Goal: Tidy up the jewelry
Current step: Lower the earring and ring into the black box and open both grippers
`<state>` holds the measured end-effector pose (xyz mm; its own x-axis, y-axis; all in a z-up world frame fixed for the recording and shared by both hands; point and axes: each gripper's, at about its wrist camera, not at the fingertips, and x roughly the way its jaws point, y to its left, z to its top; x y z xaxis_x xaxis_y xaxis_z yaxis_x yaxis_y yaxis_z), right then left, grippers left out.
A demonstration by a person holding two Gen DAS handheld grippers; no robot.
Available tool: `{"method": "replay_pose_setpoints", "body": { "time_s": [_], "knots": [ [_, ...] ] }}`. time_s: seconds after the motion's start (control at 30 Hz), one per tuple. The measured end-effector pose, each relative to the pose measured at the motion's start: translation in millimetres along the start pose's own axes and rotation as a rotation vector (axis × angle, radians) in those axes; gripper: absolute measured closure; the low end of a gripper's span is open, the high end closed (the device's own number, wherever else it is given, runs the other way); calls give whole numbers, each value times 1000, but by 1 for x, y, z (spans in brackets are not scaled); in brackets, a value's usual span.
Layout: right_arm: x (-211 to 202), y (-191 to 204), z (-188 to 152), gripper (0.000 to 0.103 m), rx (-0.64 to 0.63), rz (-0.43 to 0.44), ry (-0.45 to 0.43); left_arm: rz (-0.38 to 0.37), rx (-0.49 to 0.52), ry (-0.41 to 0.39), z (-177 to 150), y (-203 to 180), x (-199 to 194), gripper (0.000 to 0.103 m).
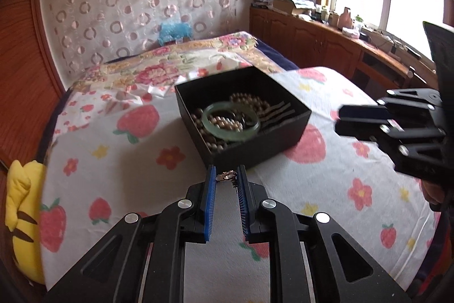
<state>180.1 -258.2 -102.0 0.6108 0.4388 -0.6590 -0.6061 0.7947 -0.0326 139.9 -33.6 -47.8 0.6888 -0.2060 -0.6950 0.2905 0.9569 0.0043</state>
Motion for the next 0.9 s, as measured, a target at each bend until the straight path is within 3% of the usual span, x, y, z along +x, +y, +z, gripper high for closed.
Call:
{"method": "replay_pose_setpoints", "body": {
  "time_s": [0.43,0.57,0.67,0.9],
  "knots": [
    [48,-16,53,81,65,27,12,20,-22,-45,23,16,-8,89],
    [54,-20,62,81,87,44,8,25,-27,-53,28,19,-8,89],
    [55,-23,67,72,101,44,4,27,-31,-57,32,20,-7,89],
    [48,-34,63,72,116,14,1,23,-52,-62,44,28,7,89]
  ]
}}
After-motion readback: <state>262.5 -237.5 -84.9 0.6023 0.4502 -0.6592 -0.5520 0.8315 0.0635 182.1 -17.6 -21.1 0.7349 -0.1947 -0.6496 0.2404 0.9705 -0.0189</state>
